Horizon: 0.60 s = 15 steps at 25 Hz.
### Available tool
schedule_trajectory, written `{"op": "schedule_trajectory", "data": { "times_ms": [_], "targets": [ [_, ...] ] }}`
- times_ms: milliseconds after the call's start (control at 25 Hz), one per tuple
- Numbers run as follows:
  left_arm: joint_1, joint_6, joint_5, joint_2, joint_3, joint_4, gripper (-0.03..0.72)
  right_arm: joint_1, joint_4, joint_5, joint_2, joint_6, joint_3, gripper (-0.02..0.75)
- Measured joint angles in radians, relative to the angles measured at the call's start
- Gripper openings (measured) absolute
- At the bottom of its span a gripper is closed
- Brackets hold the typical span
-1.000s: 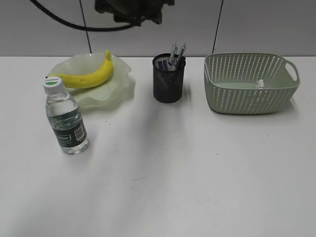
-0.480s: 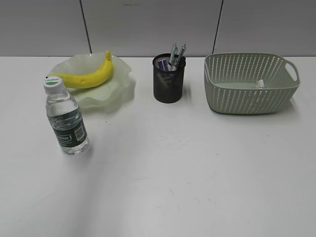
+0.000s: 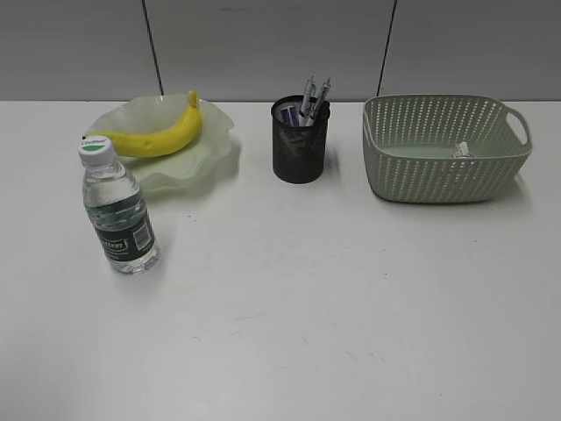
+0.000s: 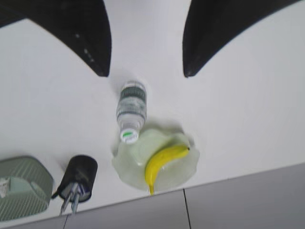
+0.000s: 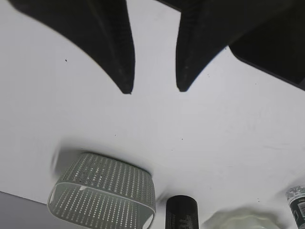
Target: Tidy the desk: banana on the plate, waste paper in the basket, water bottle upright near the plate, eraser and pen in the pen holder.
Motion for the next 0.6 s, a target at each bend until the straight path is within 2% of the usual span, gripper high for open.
{"op": "schedule_trajectory", "data": {
  "times_ms": [120, 320, 440, 600],
  "targets": [
    [0.000, 0.000, 0.001, -0.223, 0.236, -0.014, 0.356, 0.000, 0.000, 0.000, 0.000, 0.000, 0.000, 0.251],
    [0.000, 0.000, -0.052, -0.525, 0.521, -0.074, 0.344, 0.000, 0.000, 0.000, 0.000, 0.003, 0.000, 0.252],
    [0.000, 0.024, -0.122, -0.619, 0.567, -0.106, 0.342, 0.000, 0.003, 0.000, -0.001, 0.004, 0.000, 0.252],
    [0.000, 0.058, -0.150, -0.595, 0.582, -0.122, 0.339, 0.000, 0.008, 0.001, -0.003, 0.004, 0.000, 0.252]
  ]
}}
